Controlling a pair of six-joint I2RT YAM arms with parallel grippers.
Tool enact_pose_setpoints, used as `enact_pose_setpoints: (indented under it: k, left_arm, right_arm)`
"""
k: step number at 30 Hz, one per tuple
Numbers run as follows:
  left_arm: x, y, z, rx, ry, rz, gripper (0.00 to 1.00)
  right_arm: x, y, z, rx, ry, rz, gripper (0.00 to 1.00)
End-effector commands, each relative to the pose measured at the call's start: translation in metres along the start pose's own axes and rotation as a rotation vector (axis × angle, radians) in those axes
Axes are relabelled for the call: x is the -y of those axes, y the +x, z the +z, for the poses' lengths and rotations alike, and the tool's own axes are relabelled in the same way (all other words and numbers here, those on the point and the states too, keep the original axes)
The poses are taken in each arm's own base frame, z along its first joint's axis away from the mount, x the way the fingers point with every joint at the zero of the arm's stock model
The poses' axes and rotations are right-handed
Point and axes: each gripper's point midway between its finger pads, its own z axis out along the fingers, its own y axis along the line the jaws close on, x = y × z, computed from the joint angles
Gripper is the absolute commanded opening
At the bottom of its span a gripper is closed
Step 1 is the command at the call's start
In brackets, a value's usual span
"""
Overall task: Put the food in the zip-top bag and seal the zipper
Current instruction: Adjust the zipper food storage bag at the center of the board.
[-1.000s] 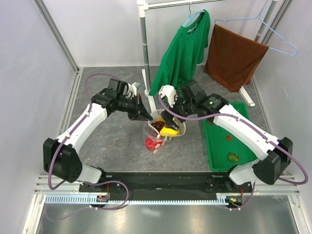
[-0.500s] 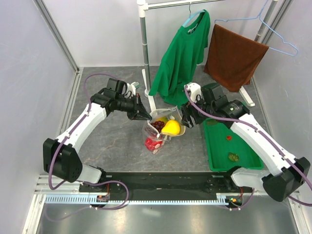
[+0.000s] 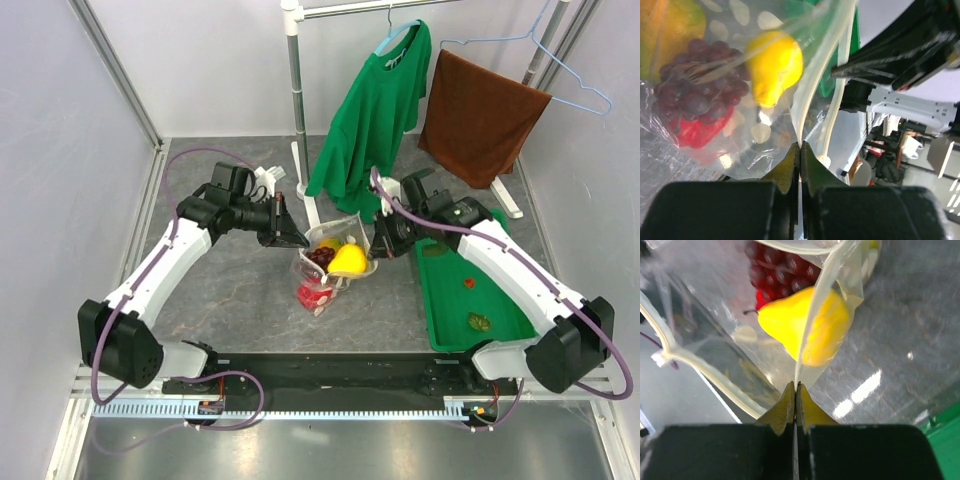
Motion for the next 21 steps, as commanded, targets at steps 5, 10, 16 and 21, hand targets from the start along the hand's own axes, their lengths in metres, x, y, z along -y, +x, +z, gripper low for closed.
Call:
enact_pose_setpoints:
  k: [5,10,16,21]
  left_arm:
    - [0.099,0.036,-0.042,0.049,0.216,0.553,0.02]
    - [0.119,0.071,-0.030,-0.021,0.266,0.666,0.02]
    - [0.103,0.073,-0.002,-0.030,0.248,0.663,0.16]
    - [0.090,0.076,-0.007,0.019,0.245,0.871,0.34]
  right_arm:
    - [-0.061,-0.109,-0.057,0.230,-0.184,-0.189,0.00]
    - [-0.073,-0.106,-0.040,0.132,-0.304,-0.247,0.00]
    - [-0.098,-0.078,0.010,0.003,-0.423,-0.434,0.00]
    - [-0.103,-0.073,0.035,-0.006,-0.492,-0.594,0.00]
